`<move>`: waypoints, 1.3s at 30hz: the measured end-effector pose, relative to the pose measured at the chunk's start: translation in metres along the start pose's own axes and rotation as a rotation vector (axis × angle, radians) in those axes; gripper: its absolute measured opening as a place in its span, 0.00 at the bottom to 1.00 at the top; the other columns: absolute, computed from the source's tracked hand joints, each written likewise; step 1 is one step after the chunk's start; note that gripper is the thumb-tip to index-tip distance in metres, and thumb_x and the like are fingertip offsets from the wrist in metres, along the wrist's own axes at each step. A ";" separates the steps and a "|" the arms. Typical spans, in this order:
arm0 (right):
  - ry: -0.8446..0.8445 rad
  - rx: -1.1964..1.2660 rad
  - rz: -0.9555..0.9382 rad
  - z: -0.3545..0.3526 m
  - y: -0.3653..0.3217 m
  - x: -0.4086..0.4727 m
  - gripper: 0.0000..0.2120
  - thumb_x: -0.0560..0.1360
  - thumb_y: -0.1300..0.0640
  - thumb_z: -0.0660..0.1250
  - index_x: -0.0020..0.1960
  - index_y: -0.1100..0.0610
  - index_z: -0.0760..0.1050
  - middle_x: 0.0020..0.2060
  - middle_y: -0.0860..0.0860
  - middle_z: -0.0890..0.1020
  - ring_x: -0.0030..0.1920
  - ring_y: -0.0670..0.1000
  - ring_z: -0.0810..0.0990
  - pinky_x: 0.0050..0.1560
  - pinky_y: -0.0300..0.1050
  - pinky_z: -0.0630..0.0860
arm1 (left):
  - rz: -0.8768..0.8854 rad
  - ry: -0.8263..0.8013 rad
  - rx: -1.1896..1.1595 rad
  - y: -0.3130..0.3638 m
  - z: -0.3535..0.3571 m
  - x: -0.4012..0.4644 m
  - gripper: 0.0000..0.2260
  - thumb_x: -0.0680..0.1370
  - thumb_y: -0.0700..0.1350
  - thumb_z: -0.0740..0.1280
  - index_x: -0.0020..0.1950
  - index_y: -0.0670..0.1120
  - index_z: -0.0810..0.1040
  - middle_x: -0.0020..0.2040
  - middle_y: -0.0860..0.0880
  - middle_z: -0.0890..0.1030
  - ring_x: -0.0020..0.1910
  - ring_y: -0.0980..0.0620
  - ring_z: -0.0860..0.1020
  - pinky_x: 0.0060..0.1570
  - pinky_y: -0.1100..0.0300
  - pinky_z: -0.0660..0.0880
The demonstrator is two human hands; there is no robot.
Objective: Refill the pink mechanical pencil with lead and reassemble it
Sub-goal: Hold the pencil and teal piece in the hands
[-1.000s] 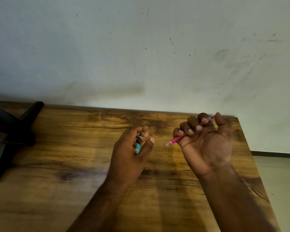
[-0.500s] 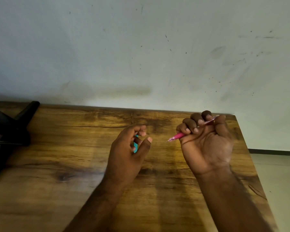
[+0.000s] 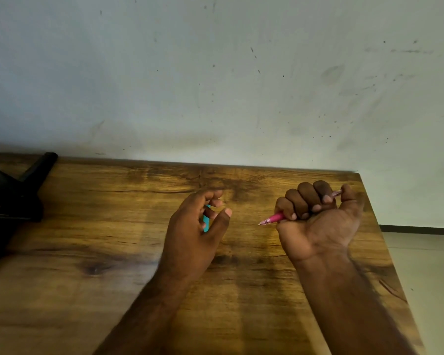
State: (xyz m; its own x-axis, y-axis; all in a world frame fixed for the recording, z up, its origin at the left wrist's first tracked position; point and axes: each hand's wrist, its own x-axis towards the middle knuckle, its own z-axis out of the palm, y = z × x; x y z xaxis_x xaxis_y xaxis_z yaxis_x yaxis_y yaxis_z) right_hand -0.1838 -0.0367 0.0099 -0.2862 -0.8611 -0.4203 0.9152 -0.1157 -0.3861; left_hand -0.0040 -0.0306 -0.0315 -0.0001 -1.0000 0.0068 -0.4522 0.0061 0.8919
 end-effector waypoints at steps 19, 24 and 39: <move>0.064 0.012 -0.006 0.002 0.000 0.000 0.22 0.80 0.41 0.53 0.30 0.51 0.62 0.25 0.45 0.58 0.26 0.47 0.53 0.26 0.41 0.54 | 0.001 -0.007 -0.007 -0.001 -0.001 0.001 0.14 0.78 0.51 0.71 0.63 0.57 0.78 0.54 0.61 0.81 0.52 0.65 0.78 0.45 0.77 0.73; 0.079 -0.016 -0.019 0.003 -0.001 0.001 0.22 0.80 0.43 0.52 0.30 0.51 0.61 0.24 0.46 0.57 0.26 0.47 0.52 0.26 0.41 0.54 | -0.004 -0.017 -0.008 -0.002 0.000 0.001 0.14 0.78 0.52 0.71 0.63 0.58 0.77 0.54 0.61 0.80 0.52 0.65 0.78 0.45 0.77 0.73; 0.061 -0.014 -0.043 0.000 0.002 0.003 0.22 0.79 0.42 0.52 0.30 0.52 0.62 0.25 0.47 0.58 0.27 0.48 0.53 0.28 0.42 0.54 | 0.004 -0.015 0.003 -0.001 0.001 0.001 0.14 0.78 0.52 0.71 0.63 0.58 0.78 0.54 0.61 0.80 0.52 0.64 0.78 0.43 0.75 0.73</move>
State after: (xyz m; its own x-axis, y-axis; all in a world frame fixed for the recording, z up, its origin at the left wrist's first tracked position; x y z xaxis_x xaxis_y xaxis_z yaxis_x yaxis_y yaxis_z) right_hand -0.1832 -0.0395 0.0078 -0.3428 -0.8234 -0.4522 0.8975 -0.1448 -0.4166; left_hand -0.0039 -0.0321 -0.0331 -0.0150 -0.9999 0.0035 -0.4545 0.0100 0.8907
